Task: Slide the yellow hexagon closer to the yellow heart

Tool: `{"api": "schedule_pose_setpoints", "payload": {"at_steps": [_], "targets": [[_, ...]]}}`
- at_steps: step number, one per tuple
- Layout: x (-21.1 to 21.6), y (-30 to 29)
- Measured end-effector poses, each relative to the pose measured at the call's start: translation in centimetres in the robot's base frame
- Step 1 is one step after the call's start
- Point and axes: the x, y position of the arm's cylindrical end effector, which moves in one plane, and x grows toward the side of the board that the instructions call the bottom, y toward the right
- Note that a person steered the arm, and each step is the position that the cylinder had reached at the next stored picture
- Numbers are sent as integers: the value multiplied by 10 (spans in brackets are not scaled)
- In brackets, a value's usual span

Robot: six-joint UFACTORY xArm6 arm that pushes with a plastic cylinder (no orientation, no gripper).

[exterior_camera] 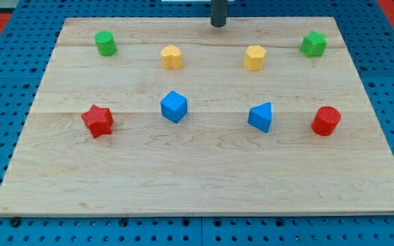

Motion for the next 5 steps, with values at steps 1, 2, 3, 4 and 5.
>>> {"api": "schedule_pose_setpoints", "payload": {"at_steps": [1, 2, 3, 4, 5], "targets": [[0, 0], [2, 12], [25, 56], [50, 89], [76, 87]]}}
